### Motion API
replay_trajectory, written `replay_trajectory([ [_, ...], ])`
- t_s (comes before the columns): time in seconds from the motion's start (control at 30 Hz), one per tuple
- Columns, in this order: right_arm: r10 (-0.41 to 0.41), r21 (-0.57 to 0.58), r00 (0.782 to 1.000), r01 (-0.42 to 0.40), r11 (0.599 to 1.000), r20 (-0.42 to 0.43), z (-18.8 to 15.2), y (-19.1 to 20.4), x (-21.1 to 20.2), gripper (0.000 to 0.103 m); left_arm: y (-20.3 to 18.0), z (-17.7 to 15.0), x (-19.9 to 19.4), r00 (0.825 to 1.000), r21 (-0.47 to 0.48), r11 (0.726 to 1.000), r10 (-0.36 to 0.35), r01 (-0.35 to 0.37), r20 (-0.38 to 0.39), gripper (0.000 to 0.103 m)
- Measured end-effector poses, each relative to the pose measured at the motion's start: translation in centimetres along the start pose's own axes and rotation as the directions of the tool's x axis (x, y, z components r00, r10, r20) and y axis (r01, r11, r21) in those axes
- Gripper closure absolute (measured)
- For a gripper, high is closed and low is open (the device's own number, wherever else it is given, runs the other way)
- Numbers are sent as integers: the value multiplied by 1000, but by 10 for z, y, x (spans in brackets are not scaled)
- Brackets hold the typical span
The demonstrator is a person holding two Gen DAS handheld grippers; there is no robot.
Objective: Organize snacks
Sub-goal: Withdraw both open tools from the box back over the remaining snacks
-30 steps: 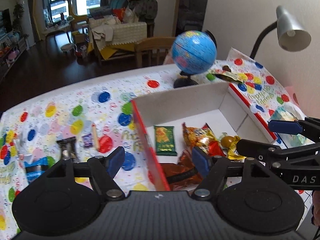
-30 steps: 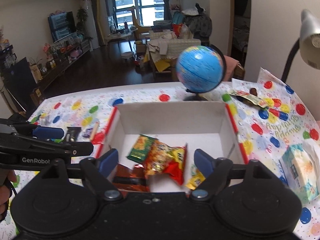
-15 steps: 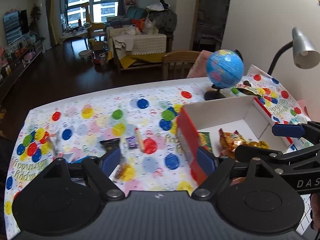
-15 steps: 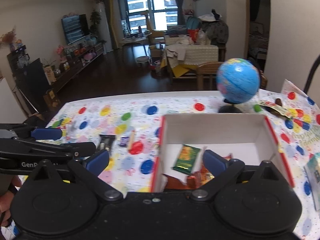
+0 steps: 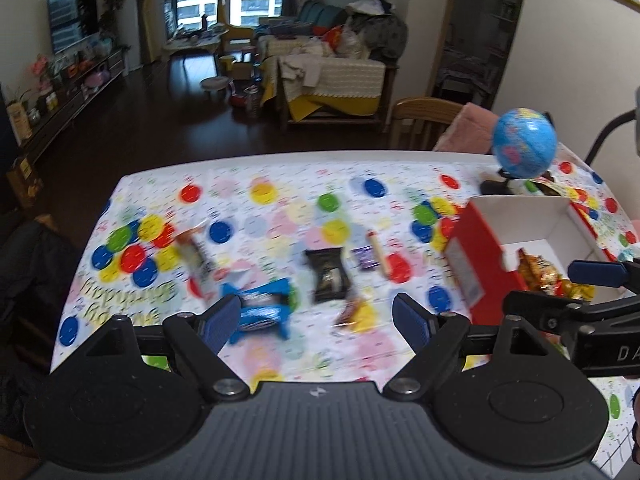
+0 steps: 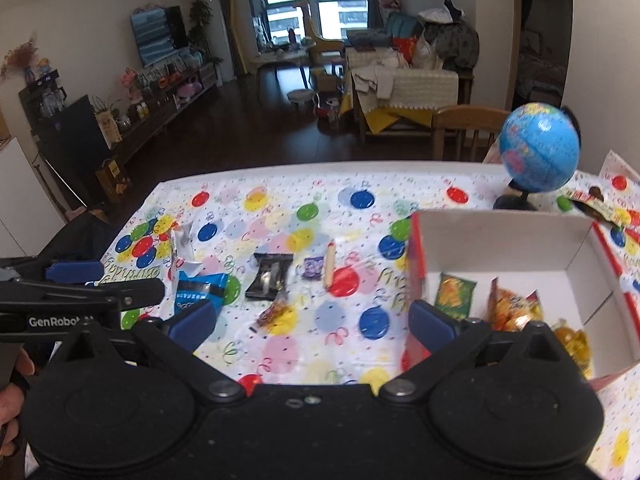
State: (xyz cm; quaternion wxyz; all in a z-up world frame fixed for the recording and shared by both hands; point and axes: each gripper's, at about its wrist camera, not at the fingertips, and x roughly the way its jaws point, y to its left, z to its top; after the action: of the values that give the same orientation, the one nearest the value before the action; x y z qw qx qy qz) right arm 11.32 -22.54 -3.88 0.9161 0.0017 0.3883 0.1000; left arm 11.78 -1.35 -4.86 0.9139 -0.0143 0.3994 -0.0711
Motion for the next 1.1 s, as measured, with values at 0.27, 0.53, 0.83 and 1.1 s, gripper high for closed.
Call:
replay_trajectory([
  [0.27, 12, 39, 1000, -11, 999, -21, -3, 26, 24, 3, 47, -10, 18, 999, -45, 999, -2, 0, -37, 20],
  [0.53, -20, -7, 997, 20, 1000, -71, -7, 37, 57, 7, 62, -15, 54, 996, -72, 997, -8, 2, -94, 20],
  [0.83, 7, -48, 987, -15, 999, -161, -17, 26, 117, 18, 62, -12, 110, 983, -55, 998, -12, 2, -181, 20],
  [1.1, 57, -63, 976, -72, 995, -210, -12, 25, 166, 29, 60, -9, 147, 975, -44, 999, 16, -26, -220, 20],
])
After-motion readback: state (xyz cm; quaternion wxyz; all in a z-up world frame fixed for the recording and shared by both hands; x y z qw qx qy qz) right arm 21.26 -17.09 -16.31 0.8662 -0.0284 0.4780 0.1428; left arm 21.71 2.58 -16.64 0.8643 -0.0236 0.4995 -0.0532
